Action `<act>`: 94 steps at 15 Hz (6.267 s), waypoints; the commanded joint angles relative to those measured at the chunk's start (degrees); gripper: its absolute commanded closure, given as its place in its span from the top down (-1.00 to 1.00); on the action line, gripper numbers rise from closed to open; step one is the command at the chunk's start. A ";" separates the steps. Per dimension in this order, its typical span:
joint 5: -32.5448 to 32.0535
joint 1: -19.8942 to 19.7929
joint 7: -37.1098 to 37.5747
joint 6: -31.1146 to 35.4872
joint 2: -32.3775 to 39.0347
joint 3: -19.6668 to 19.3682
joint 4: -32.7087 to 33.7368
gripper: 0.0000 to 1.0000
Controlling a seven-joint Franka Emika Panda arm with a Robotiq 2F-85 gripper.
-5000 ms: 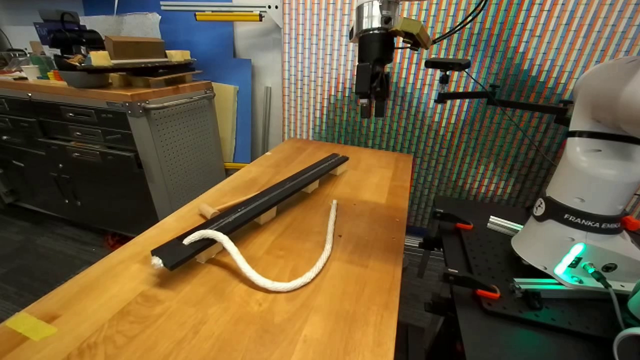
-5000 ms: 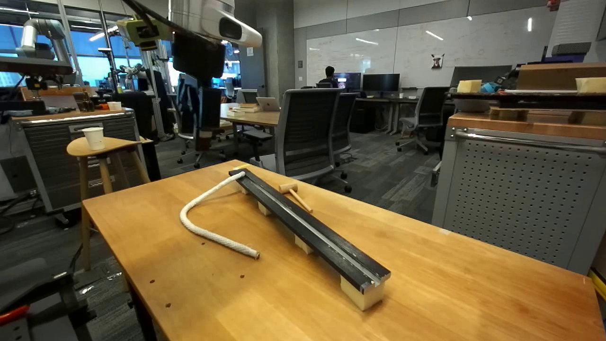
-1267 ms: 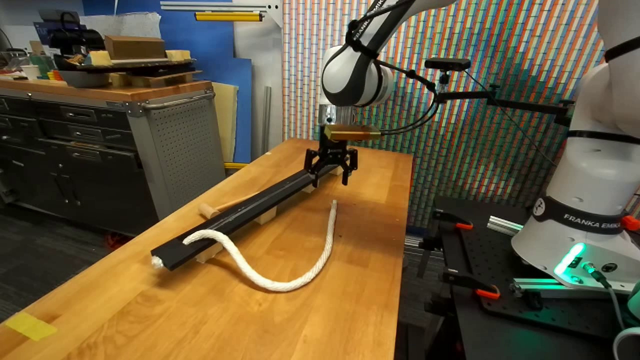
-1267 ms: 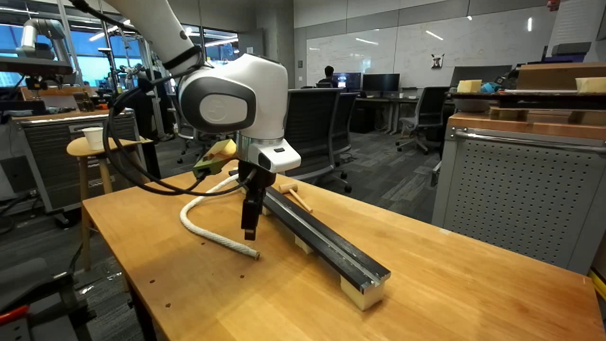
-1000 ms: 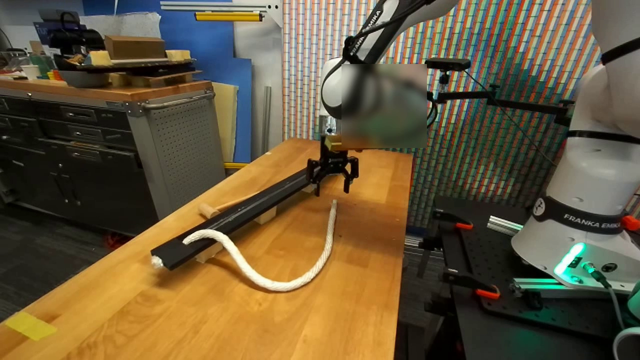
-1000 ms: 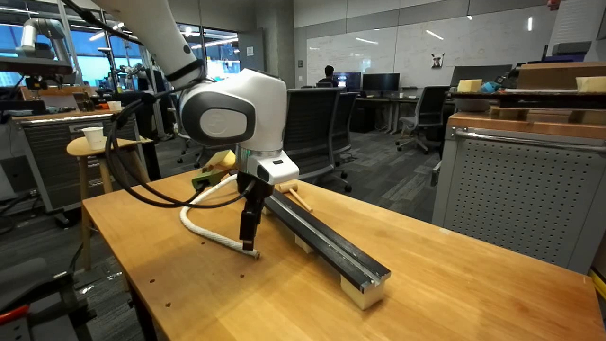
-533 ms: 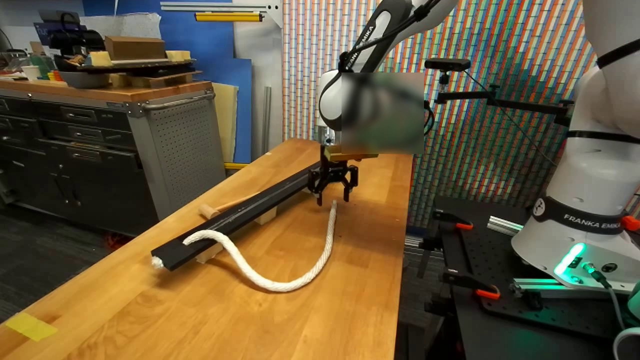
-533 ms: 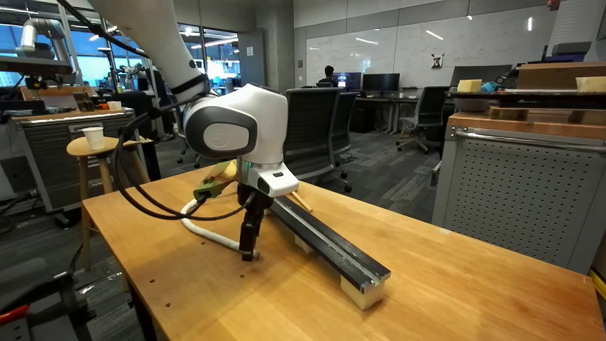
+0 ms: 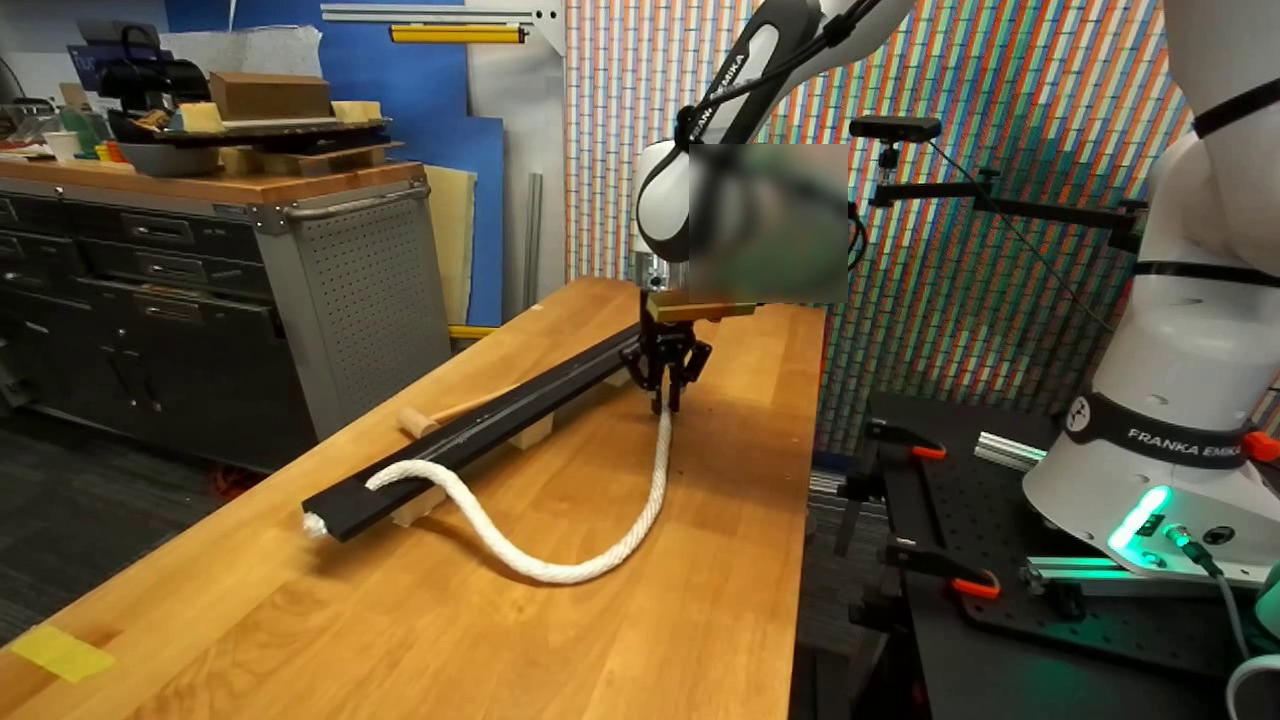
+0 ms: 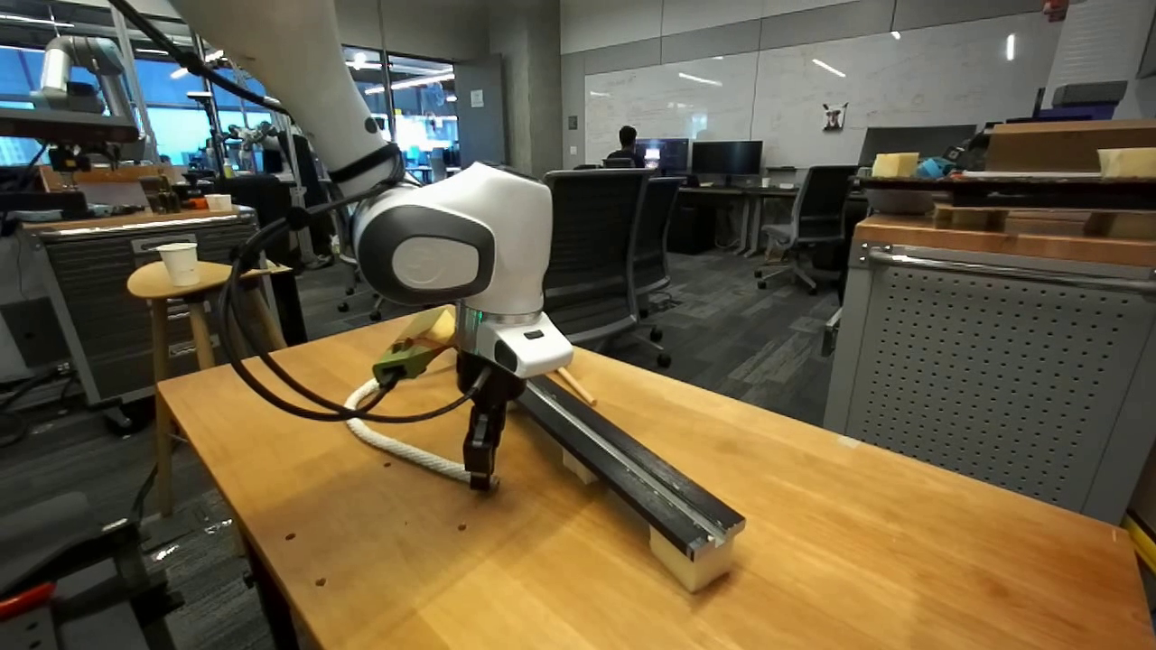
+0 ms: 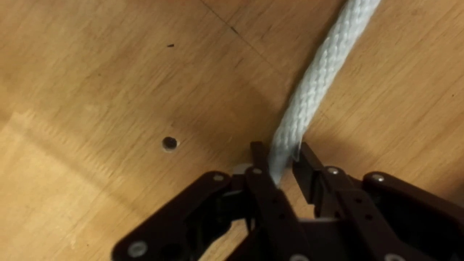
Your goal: Put the rope on the black thing
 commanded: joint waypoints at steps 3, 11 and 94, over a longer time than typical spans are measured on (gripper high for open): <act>-1.16 1.73 2.40 1.24 0.26 -1.73 0.89 -0.97; -1.18 1.72 4.24 2.85 -2.17 -3.82 1.17 -0.95; -8.27 -9.39 45.59 -12.93 11.13 -13.11 28.20 -0.95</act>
